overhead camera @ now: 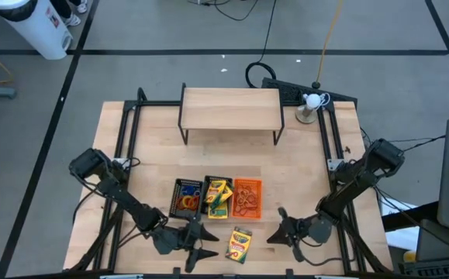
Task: Pick & Place Office Desk Supplies
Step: Put the crayon box into the right black bin
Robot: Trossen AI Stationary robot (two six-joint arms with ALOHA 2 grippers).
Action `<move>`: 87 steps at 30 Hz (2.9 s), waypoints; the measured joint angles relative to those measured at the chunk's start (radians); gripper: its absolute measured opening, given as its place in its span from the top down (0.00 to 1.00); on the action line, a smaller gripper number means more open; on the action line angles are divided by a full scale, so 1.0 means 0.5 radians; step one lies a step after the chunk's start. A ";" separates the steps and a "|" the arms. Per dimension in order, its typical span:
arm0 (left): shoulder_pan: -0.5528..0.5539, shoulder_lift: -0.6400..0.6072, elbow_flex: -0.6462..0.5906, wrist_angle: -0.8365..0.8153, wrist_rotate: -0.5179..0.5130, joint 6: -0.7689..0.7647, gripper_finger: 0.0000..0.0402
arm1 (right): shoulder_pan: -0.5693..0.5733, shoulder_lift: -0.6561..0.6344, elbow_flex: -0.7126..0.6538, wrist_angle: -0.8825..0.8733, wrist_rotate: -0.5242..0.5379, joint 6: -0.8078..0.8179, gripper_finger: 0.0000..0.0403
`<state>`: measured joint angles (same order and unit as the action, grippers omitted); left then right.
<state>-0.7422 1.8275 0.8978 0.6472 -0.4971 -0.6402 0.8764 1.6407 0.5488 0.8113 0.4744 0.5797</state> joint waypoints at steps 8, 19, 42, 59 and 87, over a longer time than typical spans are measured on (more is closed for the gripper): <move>0.002 0.000 0.000 -0.034 0.071 -0.236 0.43 | -0.017 0.244 0.002 0.185 0.005 0.171 1.00; 0.006 -0.001 -0.001 -0.188 0.072 -0.414 0.43 | -0.119 0.454 0.182 0.238 -0.131 0.143 1.00; 0.006 -0.001 -0.001 -0.190 0.049 -0.342 0.43 | 0.016 0.470 0.341 0.242 -0.336 -0.374 0.77; 0.029 -0.001 -0.001 -0.102 -0.055 -0.036 0.43 | -0.146 0.786 0.626 0.237 -0.588 -0.522 0.47; 0.096 -0.001 -0.001 -0.105 0.160 -0.022 0.43 | -0.211 0.808 0.651 0.018 -0.374 -1.139 0.55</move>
<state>-0.6941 1.8271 0.8974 0.5945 -0.4171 -0.6510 0.7708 2.0445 0.8742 0.8202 0.2874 0.0102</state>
